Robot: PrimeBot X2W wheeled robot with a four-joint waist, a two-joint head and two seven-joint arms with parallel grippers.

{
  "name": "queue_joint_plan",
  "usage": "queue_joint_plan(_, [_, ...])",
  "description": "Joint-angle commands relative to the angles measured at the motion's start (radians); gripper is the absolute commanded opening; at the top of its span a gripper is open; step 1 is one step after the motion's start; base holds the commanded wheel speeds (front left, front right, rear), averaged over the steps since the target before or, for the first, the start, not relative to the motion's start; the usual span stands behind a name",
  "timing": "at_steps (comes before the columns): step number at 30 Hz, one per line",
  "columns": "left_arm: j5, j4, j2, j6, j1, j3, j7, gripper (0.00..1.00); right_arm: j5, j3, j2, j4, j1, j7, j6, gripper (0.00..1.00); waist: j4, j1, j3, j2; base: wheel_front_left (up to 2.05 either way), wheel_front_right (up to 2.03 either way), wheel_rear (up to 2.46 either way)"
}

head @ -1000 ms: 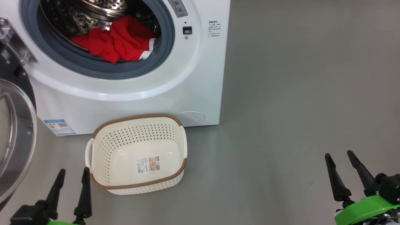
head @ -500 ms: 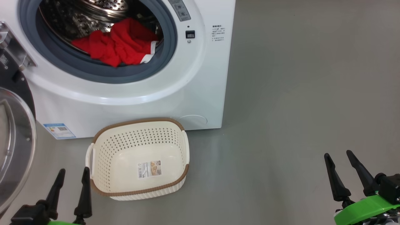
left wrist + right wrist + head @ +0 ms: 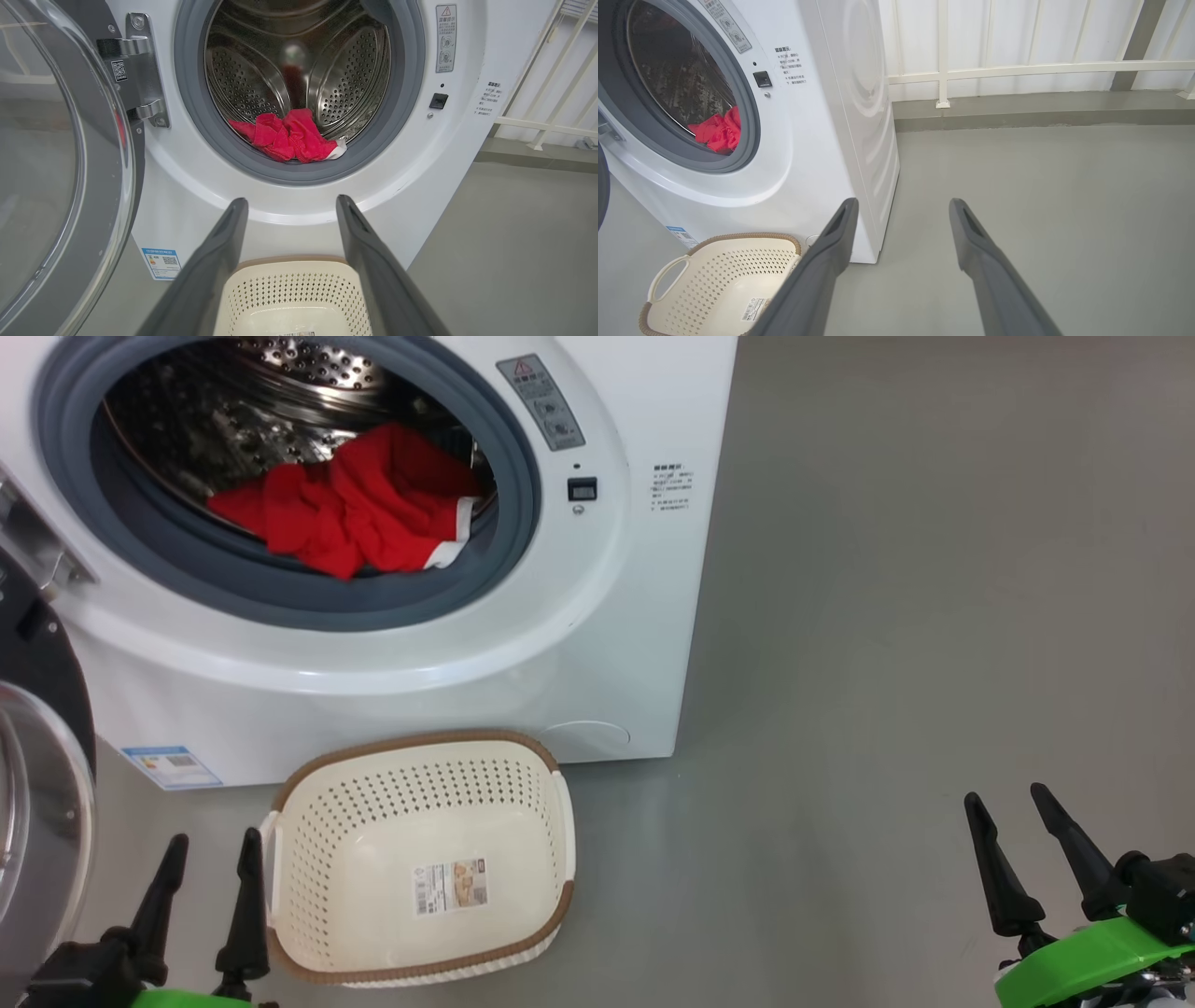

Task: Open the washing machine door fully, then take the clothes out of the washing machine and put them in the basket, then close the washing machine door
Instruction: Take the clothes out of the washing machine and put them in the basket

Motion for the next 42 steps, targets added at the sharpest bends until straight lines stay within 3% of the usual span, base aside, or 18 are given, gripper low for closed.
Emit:
queue_joint_plan(1, [0.008, -0.017, 0.018, -0.003, -0.045, 0.042, -0.006, 1.00, 0.002, 0.024, -0.021, -0.023, -0.021, -0.012, 0.002, 1.00, 0.000, 0.0000, 0.000, -0.0001, 0.79, -0.79, 0.00])
queue_joint_plan(21, [0.013, 0.067, 0.000, -0.003, -0.110, 0.028, -0.006, 1.00, 0.001, 0.038, -0.010, -0.027, -0.036, -0.012, 0.002, 1.00, -0.004, 0.0000, 0.028, -0.0001, 0.10, -0.10, 0.00])
queue_joint_plan(33, [0.015, 0.218, 0.022, -0.003, -0.366, -0.022, -0.006, 1.00, -0.007, 0.049, 0.008, -0.037, -0.080, -0.012, 0.002, 1.00, -0.023, 0.0000, 0.109, -0.0001, 0.00, 0.00, 0.00])
queue_joint_plan(42, [-0.009, 0.429, 0.047, -0.003, -0.643, -0.106, -0.006, 1.00, -0.019, 0.061, 0.036, -0.042, -0.129, -0.012, 0.002, 1.00, -0.047, 0.0000, 0.211, -0.0001, 0.00, 0.00, 0.00])
